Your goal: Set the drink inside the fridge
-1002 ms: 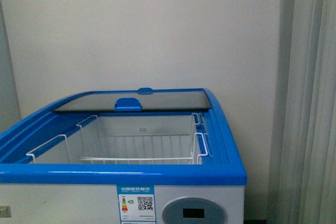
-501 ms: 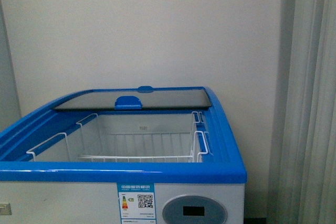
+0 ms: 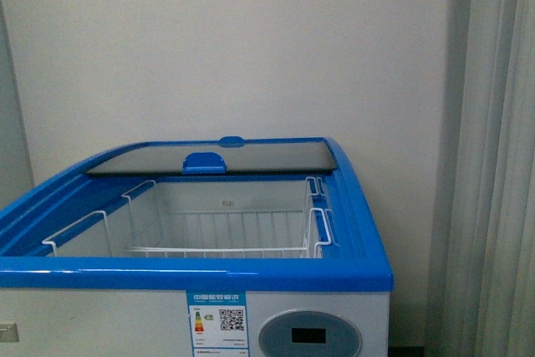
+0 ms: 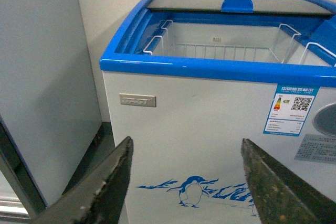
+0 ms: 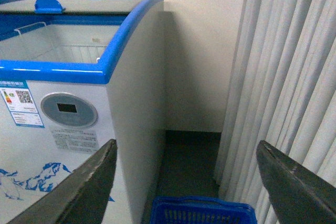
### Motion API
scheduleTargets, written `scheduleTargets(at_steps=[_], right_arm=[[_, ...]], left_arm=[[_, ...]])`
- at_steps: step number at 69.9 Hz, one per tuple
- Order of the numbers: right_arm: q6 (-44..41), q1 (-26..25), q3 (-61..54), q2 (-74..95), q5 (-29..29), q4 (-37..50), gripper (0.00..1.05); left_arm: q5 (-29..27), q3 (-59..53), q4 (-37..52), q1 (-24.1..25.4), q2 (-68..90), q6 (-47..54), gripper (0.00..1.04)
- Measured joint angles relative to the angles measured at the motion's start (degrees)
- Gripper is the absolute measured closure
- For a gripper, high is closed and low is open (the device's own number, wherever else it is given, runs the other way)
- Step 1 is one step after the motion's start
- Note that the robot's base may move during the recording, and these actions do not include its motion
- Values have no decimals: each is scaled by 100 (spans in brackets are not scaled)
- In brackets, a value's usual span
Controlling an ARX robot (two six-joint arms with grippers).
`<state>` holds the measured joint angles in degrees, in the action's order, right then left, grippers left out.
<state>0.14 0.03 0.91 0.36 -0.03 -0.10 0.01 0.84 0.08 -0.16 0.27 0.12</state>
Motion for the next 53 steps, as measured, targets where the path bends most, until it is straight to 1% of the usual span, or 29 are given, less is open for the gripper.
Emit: scheduleTargets(at_steps=[1,3,6,7,12,53], right_arm=[[0,0,0,0,0,0,20],[0,0,0,0,0,0,17],[0,0,0,0,0,0,7],[2,0,0,0,0,0,7],[0,0,0,0,2,0,8],[2,0,0,0,0,0,8]], left_arm=[[0,0,0,0,0,0,21],[0,0,0,0,0,0,17],[0,0,0,0,0,0,7],[0,0,0,0,0,2,7],[0,0,0,2,0,0,9],[0,0,0,0,0,0,8]])
